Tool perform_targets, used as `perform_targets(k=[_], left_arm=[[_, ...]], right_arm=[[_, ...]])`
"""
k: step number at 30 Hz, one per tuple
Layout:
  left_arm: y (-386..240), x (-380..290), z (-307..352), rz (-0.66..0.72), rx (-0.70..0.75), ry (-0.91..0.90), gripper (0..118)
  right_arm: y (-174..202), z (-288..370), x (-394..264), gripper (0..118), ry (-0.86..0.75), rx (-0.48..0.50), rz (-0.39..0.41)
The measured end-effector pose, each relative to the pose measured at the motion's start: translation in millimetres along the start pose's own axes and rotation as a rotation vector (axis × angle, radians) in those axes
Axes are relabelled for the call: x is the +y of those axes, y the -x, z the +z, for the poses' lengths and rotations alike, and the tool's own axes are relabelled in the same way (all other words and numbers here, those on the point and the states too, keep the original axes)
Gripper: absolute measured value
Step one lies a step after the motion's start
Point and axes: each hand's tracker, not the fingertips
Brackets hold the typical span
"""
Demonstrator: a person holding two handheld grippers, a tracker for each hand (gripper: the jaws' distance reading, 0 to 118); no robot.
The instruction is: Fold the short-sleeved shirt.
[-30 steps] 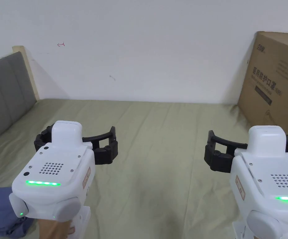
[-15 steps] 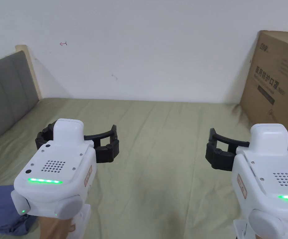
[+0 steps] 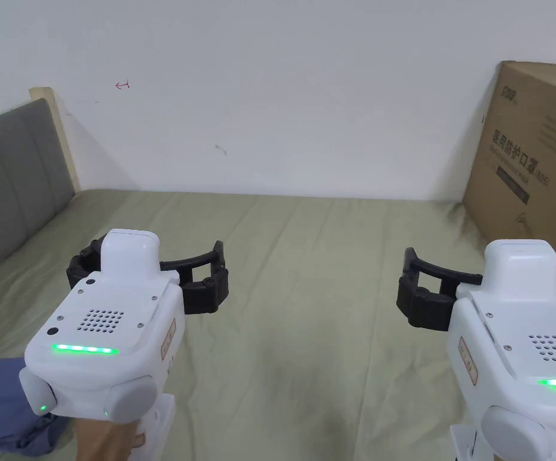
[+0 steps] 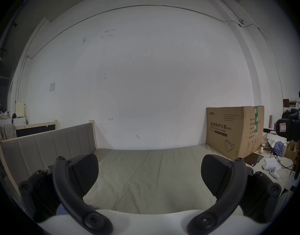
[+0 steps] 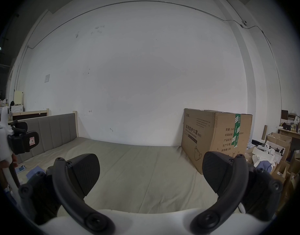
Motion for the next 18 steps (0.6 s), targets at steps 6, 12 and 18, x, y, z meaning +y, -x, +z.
perform_targets(k=[6,12,18], left_arm=[[1.7,-0.6,-1.2,0.005,0.003,0.004,118],[2.1,0.1,-0.6,0.004,0.001,0.002,118],[1.9,-0.6,-0.4,0.000,0.001,-0.002,118]], right_arm=[[1.2,-0.2,0.6,118,0.000,0.004,0.002],[2.9,0.1,0.6,118,-0.003,0.006,0.004],[3.2,0.6,0.4,118,-0.006,0.006,0.003]])
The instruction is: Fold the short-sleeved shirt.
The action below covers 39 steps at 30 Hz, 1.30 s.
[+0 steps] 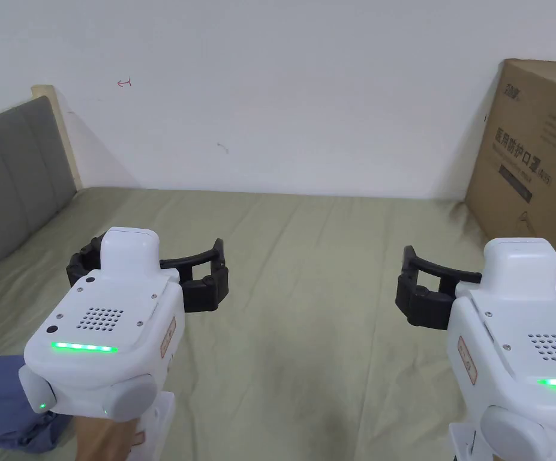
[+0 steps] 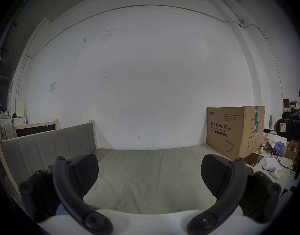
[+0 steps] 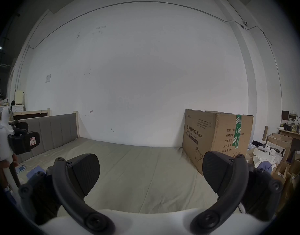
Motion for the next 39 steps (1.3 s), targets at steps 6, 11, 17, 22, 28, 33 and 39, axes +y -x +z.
perform_targets(k=[6,11,17,22,28,33,39], left_arm=[[-0.8,0.1,0.6,0.000,0.000,0.000,118],[0.1,0.1,0.5,0.006,-0.001,0.001,118],[1.1,0.5,0.5,0.011,0.000,0.002,118],[3.0,0.8,0.3,0.018,0.000,0.001,118],[5.3,0.4,-0.1,0.026,-0.003,0.005,118],[8.1,2.0,0.0,0.035,-0.002,0.006,118],[11.8,2.9,0.8,0.056,-0.005,0.007,118]], right_arm=[[-1.7,-0.1,-0.2,118,-0.002,-0.003,-0.007],[-1.9,-0.4,0.6,118,0.005,-0.004,-0.012],[-1.0,0.5,0.9,118,0.000,-0.004,-0.010],[-1.3,0.5,1.2,118,0.007,0.007,-0.021],[1.1,-2.2,3.9,118,0.046,0.007,-0.034],[7.1,-7.6,12.6,118,0.212,-0.160,-0.130],[3.3,-17.7,24.0,118,0.522,-0.176,-0.204]])
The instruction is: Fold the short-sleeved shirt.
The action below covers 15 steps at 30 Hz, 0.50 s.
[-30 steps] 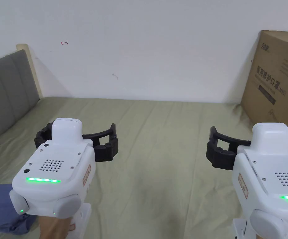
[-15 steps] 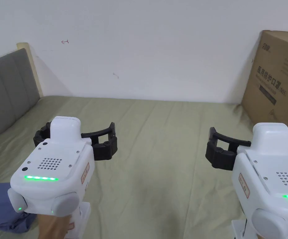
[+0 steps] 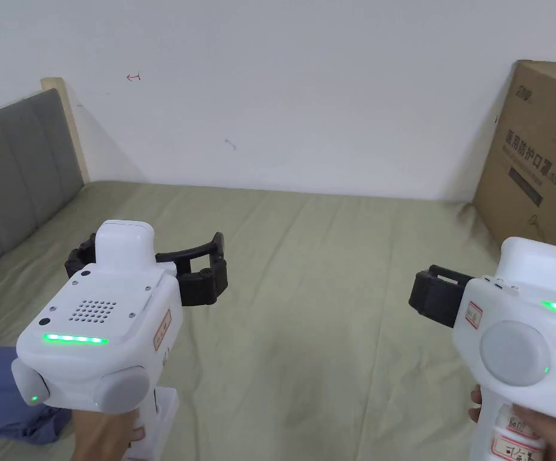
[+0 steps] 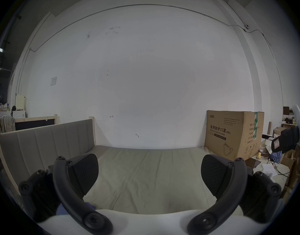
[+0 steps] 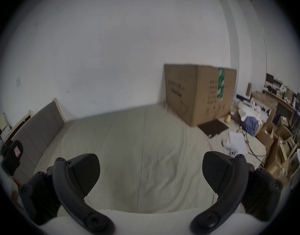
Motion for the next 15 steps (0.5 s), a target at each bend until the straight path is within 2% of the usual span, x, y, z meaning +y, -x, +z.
perform_targets(k=[9,15], left_arm=[[3.8,-1.2,-0.2,0.018,0.003,0.004,118],[4.9,-2.0,0.0,0.021,0.006,0.003,118]], right_arm=[[5.4,4.2,-1.6,118,-0.033,-0.022,-0.015],[7.5,0.0,-4.9,117,-0.050,-0.036,0.021]])
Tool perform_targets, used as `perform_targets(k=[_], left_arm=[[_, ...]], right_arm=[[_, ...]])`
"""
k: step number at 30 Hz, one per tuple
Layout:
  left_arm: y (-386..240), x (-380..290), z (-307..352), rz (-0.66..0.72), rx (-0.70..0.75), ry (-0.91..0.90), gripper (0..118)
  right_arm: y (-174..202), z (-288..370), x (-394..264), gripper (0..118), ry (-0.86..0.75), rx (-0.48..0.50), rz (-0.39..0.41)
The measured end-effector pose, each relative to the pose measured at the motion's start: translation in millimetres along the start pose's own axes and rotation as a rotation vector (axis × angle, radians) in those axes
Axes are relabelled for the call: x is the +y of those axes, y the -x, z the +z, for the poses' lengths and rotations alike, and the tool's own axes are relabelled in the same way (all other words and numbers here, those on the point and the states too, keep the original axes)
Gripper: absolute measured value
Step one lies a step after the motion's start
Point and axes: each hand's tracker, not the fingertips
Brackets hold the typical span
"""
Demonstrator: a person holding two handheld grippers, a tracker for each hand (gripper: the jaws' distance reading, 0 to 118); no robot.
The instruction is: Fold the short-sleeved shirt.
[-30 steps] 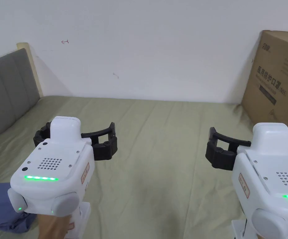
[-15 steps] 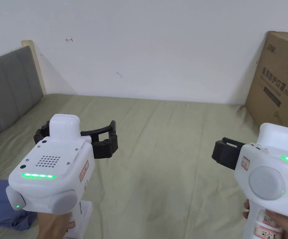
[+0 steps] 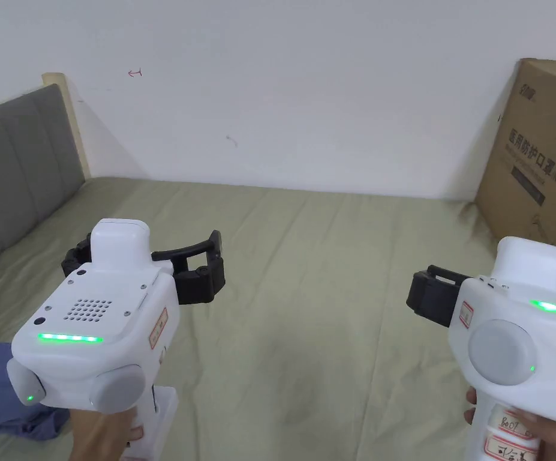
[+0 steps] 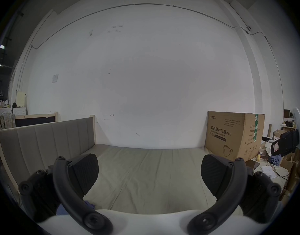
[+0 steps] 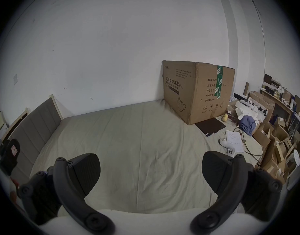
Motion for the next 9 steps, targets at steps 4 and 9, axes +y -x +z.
perform_targets(k=[4,9], left_arm=[[-0.4,0.1,0.8,-0.004,-0.001,-0.003,118],[0.0,-0.3,0.4,-0.002,-0.002,-0.005,118]], right_arm=[[0.8,-0.9,-1.6,117,0.002,0.004,0.012],[-2.6,1.2,-4.1,117,-0.061,0.039,0.008]])
